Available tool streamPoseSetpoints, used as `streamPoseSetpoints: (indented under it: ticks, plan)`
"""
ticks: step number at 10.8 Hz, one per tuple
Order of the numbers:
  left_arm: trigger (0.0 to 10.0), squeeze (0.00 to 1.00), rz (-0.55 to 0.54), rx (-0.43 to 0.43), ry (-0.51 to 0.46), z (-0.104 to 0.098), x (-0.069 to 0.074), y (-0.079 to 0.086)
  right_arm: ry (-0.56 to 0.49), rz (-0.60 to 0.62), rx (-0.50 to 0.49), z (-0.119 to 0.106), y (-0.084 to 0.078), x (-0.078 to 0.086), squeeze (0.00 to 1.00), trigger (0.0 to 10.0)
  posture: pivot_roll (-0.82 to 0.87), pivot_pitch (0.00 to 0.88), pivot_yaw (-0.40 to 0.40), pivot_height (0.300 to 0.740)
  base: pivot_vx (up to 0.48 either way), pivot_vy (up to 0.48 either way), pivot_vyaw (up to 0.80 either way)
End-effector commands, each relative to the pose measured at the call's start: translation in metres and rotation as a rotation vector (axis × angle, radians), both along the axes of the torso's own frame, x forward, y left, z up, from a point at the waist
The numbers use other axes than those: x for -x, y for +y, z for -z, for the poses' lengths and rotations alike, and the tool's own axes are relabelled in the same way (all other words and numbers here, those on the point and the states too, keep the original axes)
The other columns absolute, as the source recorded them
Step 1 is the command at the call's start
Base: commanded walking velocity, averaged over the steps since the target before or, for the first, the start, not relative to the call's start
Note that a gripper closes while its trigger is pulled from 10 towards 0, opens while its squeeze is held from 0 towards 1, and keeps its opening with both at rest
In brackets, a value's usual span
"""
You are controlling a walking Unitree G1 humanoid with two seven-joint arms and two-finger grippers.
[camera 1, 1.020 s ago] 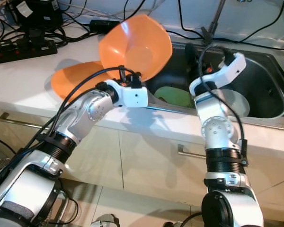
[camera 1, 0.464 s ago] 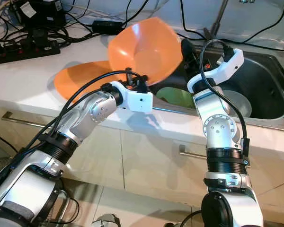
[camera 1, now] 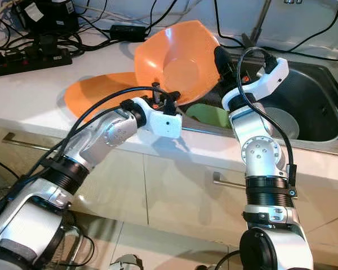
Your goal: Kitchen organization
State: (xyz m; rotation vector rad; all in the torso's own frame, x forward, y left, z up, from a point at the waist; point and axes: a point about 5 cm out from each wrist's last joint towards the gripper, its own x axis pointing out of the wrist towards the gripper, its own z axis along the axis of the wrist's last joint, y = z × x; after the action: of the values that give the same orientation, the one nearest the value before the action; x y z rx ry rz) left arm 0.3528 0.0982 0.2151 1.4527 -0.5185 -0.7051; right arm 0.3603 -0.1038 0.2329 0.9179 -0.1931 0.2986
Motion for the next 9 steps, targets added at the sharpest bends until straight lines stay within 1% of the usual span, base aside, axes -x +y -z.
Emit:
streamPoseSetpoints:
  ticks: [1,3,5,7,8,9]
  plan:
    - [10.0,0.0,0.047,0.005,-0.093,-0.023,0.001,-0.008,0.027,-0.038,-0.023,0.005,0.013,0.003,0.0,10.0,0.08,0.0,-0.009,0.74,0.0,0.0,0.0]
    - [10.0,0.0,0.024,0.016,-0.122,-0.027,-0.002,-0.007,0.04,-0.047,-0.01,0.007,0.014,0.003,0.0,10.0,0.08,0.006,-0.01,0.74,0.0,0.0,0.0]
    - [10.0,0.0,0.027,0.06,-0.164,-0.032,-0.004,-0.015,0.052,-0.067,-0.002,0.009,0.018,0.004,0.0,10.0,0.08,0.013,-0.013,0.74,0.0,0.0,0.0]
    - [10.0,0.0,0.027,0.071,-0.181,-0.035,-0.005,-0.018,0.057,-0.077,0.003,0.01,0.02,0.005,0.0,10.0,0.07,0.02,-0.014,0.74,0.0,0.0,0.0]
    - [10.0,0.0,0.027,0.072,-0.181,-0.033,-0.005,-0.018,0.061,-0.073,0.001,0.01,0.02,0.005,0.0,2.8,0.07,0.025,-0.014,0.74,0.0,0.0,0.0]
    - [10.0,0.0,0.026,0.07,-0.181,-0.032,-0.005,-0.017,0.065,-0.067,0.0,0.01,0.019,0.005,0.0,0.0,0.08,0.029,-0.015,0.74,0.0,0.0,0.0]
